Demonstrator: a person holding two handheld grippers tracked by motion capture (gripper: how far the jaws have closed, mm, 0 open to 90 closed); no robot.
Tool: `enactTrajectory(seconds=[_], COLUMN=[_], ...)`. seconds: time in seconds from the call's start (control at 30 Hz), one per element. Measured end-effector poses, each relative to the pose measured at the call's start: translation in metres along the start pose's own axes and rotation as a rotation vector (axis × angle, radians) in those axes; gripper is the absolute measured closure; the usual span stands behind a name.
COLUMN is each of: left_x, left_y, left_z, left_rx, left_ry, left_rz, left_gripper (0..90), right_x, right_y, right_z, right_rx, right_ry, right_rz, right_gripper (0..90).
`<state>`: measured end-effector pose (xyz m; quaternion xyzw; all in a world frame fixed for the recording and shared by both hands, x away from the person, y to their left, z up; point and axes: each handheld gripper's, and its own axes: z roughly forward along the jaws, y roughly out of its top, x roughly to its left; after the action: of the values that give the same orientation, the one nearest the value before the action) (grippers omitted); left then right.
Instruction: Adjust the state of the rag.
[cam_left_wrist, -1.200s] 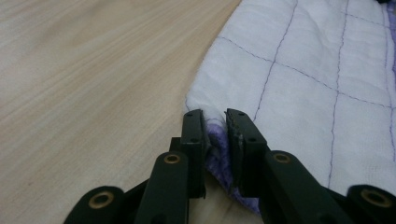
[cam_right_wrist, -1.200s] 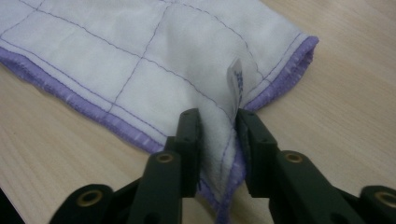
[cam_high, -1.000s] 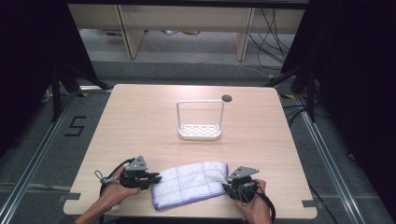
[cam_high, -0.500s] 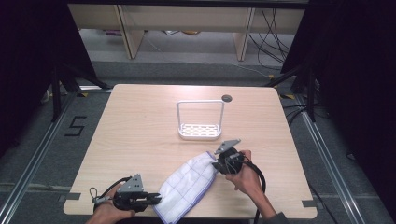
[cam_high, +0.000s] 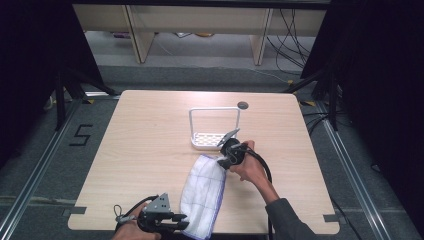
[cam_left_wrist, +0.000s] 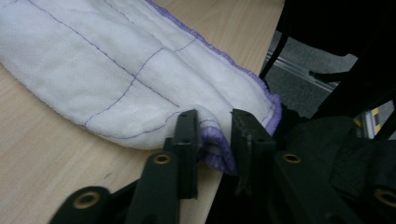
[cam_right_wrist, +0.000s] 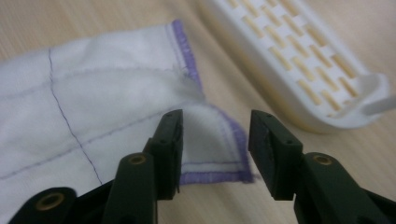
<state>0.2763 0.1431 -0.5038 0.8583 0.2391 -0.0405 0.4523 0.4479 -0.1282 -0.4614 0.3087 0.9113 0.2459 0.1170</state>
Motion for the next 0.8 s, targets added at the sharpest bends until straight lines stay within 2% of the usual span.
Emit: enactTrajectory(seconds=[0.07, 0.1, 0.13, 0.17, 0.2, 0.23, 0.27, 0.3, 0.33, 0.37, 0.4, 0.43, 0.47, 0.5, 0.53, 0.57, 0.6, 0.63, 0.67, 0.7, 0.73, 0.77, 0.8], left_x=[0.004, 0.007, 0.009, 0.013, 0.022, 0.022, 0.029, 0.036, 0.044, 0.06, 0.069, 0.069, 0.086, 0.093, 0.093, 0.1, 0.111, 0.111, 0.122, 0.122, 0.126, 0.128, 0.132], left_y=[0.005, 0.008, 0.012, 0.017, 0.027, 0.027, 0.032, 0.036, 0.042, 0.051, 0.056, 0.056, 0.065, 0.069, 0.069, 0.074, 0.081, 0.081, 0.09, 0.09, 0.094, 0.098, 0.101], left_z=[-0.008, -0.012, -0.015, -0.018, -0.021, -0.021, -0.021, -0.02, -0.017, -0.012, -0.009, -0.009, 0.001, 0.005, 0.005, 0.012, 0.019, 0.019, 0.029, 0.029, 0.032, 0.039, 0.045], left_rx=[-0.019, -0.036, -0.054, -0.068, -0.073, -0.073, -0.083, -0.089, -0.115, -0.106, -0.099, -0.099, -0.08, -0.057, -0.057, -0.052, -0.042, -0.042, -0.044, -0.044, -0.022, -0.034, -0.026], left_ry=[0.006, 0.01, 0.026, 0.043, 0.082, 0.082, 0.097, 0.119, 0.147, 0.169, 0.182, 0.182, 0.225, 0.236, 0.236, 0.258, 0.272, 0.272, 0.279, 0.279, 0.289, 0.299, 0.314], left_rz=[0.001, -0.004, -0.018, -0.006, -0.002, -0.002, 0.0, -0.006, -0.028, -0.044, -0.052, -0.052, -0.057, -0.054, -0.054, -0.057, -0.058, -0.058, -0.082, -0.082, -0.067, -0.078, -0.07], left_gripper=[61.2, 58.4, 56.3, 54.0, 52.0, 50.3, 50.3, 49.8, 49.7, 49.5, 49.0, 48.0, 47.3, 45.9, 45.2, 44.8, 44.0, 44.0, 44.0, 44.0, 43.8, 43.8, 44.5], right_x=[-0.002, -0.003, -0.002, -0.003, -0.003, -0.003, -0.004, -0.005, -0.006, -0.007, -0.008, -0.008, -0.006, -0.005, -0.005, -0.003, -0.001, -0.001, 0.0, 0.0, 0.0, 0.001, 0.001], right_y=[-0.006, -0.009, -0.014, -0.018, -0.022, -0.022, -0.028, -0.032, -0.036, -0.037, -0.037, -0.037, -0.036, -0.035, -0.035, -0.032, -0.03, -0.03, -0.029, -0.029, -0.028, -0.028, -0.028], right_z=[-0.014, -0.021, -0.026, -0.03, -0.032, -0.032, -0.031, -0.028, -0.025, -0.023, -0.02, -0.02, -0.019, -0.017, -0.017, -0.014, -0.012, -0.012, -0.008, -0.008, -0.006, -0.004, -0.002], right_rx=[-0.055, -0.088, -0.102, -0.113, -0.117, -0.117, -0.114, -0.131, -0.135, -0.135, -0.118, -0.118, -0.114, -0.126, -0.126, -0.109, -0.102, -0.102, -0.091, -0.091, -0.088, -0.087, -0.089], right_ry=[-0.008, -0.033, -0.033, -0.036, -0.036, -0.036, -0.049, -0.059, -0.04, -0.039, -0.036, -0.036, -0.045, -0.044, -0.044, -0.051, -0.049, -0.049, -0.042, -0.042, -0.044, -0.045, -0.048], right_rz=[0.06, 0.082, 0.124, 0.146, 0.177, 0.177, 0.219, 0.23, 0.284, 0.298, 0.29, 0.29, 0.297, 0.302, 0.302, 0.282, 0.297, 0.297, 0.284, 0.284, 0.279, 0.29, 0.305], right_gripper=[50.4, 48.6, 47.9, 47.9, 47.0, 47.0, 45.7, 45.7, 45.5, 44.3, 42.4, 42.4, 42.1, 41.4, 41.4, 41.0, 40.6, 40.6, 40.5, 40.5, 40.5, 40.6, 40.6])
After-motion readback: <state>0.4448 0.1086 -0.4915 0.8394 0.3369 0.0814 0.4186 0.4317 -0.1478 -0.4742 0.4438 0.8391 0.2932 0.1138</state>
